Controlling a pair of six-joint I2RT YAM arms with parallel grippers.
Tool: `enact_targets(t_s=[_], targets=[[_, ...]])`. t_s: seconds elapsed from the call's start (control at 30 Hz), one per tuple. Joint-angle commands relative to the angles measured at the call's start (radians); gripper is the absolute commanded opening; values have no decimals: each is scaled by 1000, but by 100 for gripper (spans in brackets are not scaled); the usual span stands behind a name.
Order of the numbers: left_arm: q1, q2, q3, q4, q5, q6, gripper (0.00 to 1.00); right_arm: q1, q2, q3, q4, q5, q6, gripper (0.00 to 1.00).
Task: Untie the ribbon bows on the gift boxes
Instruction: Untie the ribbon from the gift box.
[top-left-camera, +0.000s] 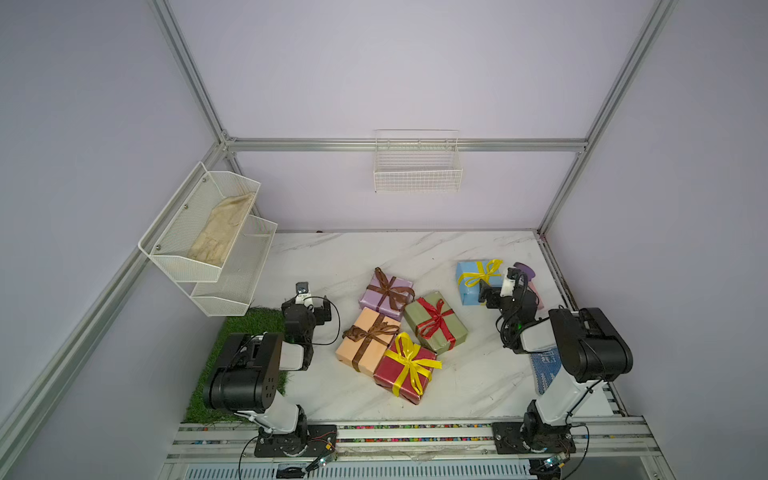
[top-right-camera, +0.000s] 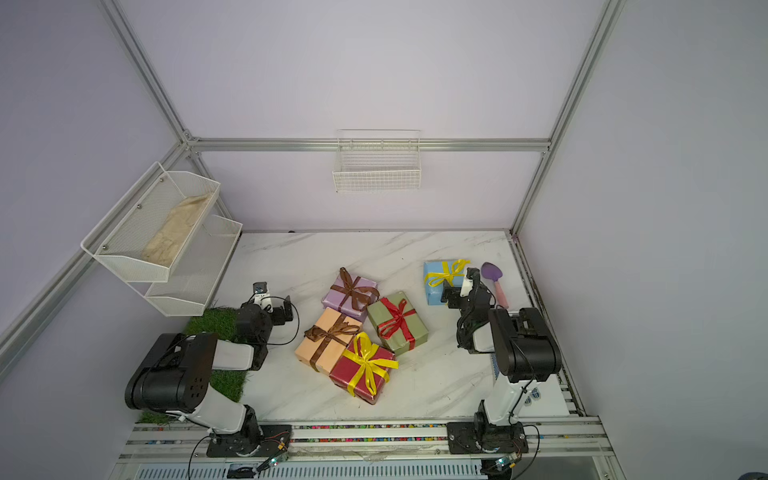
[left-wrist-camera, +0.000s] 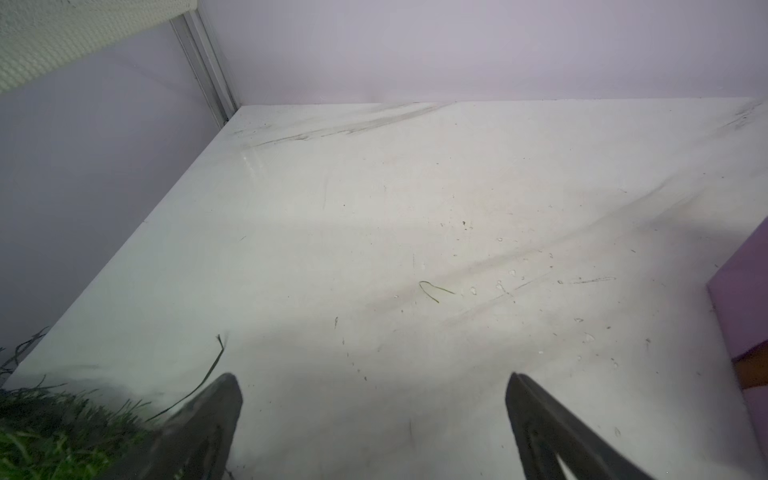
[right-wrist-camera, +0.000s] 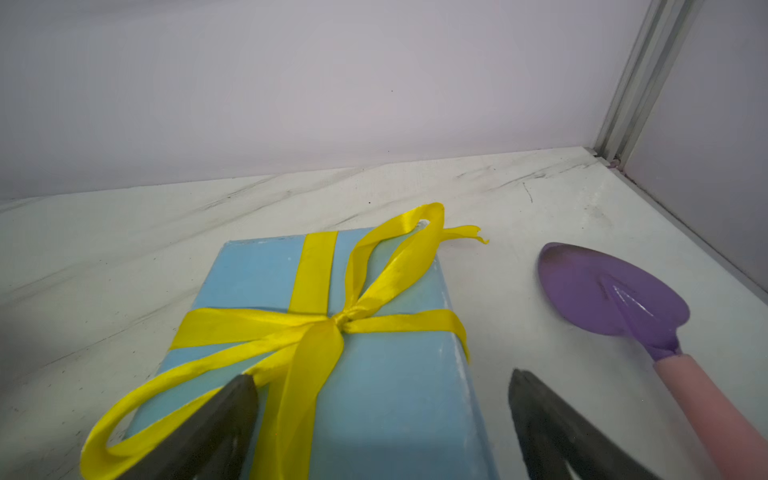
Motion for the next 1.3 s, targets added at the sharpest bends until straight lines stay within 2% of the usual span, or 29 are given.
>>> enact_targets(t_s=[0.0,0.83,0.9,0.97,1.1,1.13,1.27], targets=[[7,2,46,44,14,11,100,-3,24,-8,-34,-2,-30,97],[7,0,48,41,16,9,100,-3,25,-5,-42,-7,-23,97],[7,-3,44,52,-3,7,100,-3,13,-4,-43,40,-17,97],[7,-51,51,-2,-39,-8,100,-3,-51,9,-120,82,3,97],[2,-231,57,-147,-31,1,100,-3,-244,35,-322,119,42,97],[-6,-278,70,-216,-52,-19,100,-3,-291,64,-403,122,61,95],[-58,-423,152,-458,-10,-85,100,32,-421,205,-724,94,73,94]])
